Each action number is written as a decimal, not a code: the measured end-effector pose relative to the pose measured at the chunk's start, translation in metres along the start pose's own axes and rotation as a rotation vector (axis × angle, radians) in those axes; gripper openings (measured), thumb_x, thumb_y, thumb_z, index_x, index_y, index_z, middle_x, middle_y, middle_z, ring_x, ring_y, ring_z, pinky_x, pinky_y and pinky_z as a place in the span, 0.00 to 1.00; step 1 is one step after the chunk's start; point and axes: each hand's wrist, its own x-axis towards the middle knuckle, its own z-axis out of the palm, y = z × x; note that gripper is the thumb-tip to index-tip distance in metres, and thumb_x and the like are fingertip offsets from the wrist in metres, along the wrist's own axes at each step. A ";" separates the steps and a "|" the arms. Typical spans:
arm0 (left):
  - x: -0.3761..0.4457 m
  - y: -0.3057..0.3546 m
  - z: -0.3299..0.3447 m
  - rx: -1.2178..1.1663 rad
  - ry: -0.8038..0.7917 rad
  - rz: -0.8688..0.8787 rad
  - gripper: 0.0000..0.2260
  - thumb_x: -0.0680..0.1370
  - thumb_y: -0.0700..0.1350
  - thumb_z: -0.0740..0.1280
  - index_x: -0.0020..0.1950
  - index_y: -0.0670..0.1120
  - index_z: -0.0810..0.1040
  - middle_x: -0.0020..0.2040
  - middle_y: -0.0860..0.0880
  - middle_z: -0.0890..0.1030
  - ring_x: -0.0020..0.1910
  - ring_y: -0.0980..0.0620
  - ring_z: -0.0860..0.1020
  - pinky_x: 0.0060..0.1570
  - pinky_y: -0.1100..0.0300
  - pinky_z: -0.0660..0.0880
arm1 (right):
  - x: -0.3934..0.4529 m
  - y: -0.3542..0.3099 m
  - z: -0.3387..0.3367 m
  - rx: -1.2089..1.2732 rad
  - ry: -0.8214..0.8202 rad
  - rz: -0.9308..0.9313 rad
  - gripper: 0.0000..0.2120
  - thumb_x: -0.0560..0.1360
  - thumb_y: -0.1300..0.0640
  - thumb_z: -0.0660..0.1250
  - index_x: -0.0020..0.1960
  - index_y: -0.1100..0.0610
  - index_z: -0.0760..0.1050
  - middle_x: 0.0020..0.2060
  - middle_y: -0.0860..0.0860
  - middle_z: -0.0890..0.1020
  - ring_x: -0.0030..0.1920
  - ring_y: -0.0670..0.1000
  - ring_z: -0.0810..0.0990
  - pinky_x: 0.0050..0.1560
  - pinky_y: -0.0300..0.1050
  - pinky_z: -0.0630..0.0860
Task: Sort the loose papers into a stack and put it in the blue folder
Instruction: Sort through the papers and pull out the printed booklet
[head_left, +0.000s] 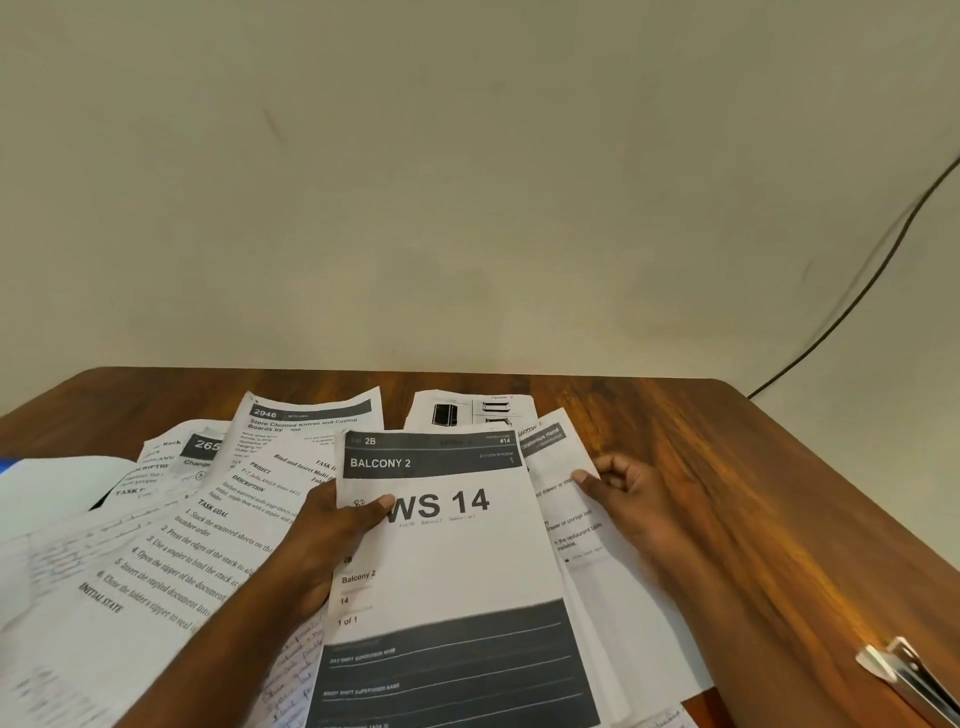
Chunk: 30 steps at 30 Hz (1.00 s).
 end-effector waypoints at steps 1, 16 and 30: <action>-0.001 0.000 0.000 -0.005 -0.001 0.001 0.10 0.81 0.40 0.71 0.63 0.44 0.80 0.53 0.42 0.88 0.48 0.35 0.87 0.53 0.36 0.83 | -0.001 0.000 0.002 0.047 0.013 -0.011 0.03 0.78 0.67 0.72 0.49 0.67 0.78 0.44 0.60 0.88 0.43 0.58 0.86 0.41 0.42 0.84; -0.007 0.004 -0.002 -0.073 -0.069 -0.009 0.12 0.79 0.37 0.73 0.61 0.43 0.80 0.55 0.38 0.87 0.53 0.31 0.85 0.61 0.27 0.76 | -0.011 -0.005 0.025 0.396 0.103 0.082 0.07 0.81 0.65 0.68 0.58 0.65 0.80 0.53 0.62 0.87 0.53 0.63 0.86 0.55 0.58 0.84; -0.009 0.004 -0.002 -0.046 -0.101 0.006 0.14 0.78 0.38 0.74 0.63 0.43 0.79 0.56 0.39 0.87 0.53 0.32 0.86 0.60 0.28 0.77 | -0.023 -0.014 0.035 0.327 -0.027 0.150 0.08 0.83 0.62 0.66 0.59 0.59 0.81 0.53 0.54 0.89 0.54 0.60 0.88 0.61 0.65 0.81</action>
